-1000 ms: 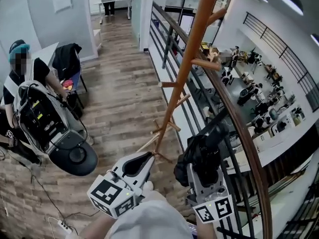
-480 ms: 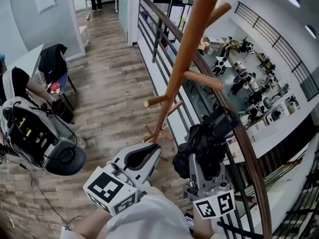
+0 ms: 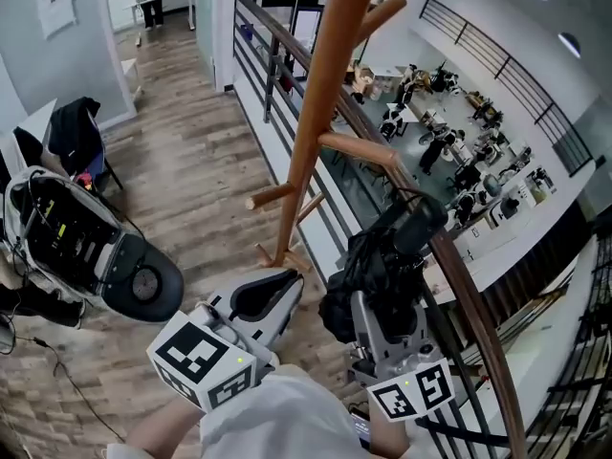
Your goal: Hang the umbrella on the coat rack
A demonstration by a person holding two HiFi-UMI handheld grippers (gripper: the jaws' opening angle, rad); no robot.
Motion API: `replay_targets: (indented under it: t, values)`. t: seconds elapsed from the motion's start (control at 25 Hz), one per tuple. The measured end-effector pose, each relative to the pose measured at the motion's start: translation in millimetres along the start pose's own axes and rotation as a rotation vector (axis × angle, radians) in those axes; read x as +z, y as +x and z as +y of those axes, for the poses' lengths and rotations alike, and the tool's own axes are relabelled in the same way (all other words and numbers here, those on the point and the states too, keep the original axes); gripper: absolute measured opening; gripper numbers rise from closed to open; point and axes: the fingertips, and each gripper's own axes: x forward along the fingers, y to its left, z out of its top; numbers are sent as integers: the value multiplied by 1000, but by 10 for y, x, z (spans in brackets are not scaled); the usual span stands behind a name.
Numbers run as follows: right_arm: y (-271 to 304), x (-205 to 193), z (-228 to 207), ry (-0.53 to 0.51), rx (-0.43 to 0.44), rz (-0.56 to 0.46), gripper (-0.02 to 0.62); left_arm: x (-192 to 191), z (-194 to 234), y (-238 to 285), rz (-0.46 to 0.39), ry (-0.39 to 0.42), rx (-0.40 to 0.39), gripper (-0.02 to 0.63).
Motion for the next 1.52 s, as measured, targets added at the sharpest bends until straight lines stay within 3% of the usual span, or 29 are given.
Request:
replay_targets:
  t: [0.92, 1.2, 1.52]
  values:
    - [182, 213, 143, -21, 79, -13, 242, 135, -43, -27, -49, 37, 12, 43]
    - [463, 228, 283, -61, 120, -1, 242, 271, 206, -59, -58, 39, 33, 43]
    - [326, 198, 327, -77, 131, 34, 242, 246, -15, -173, -82, 22, 61, 43]
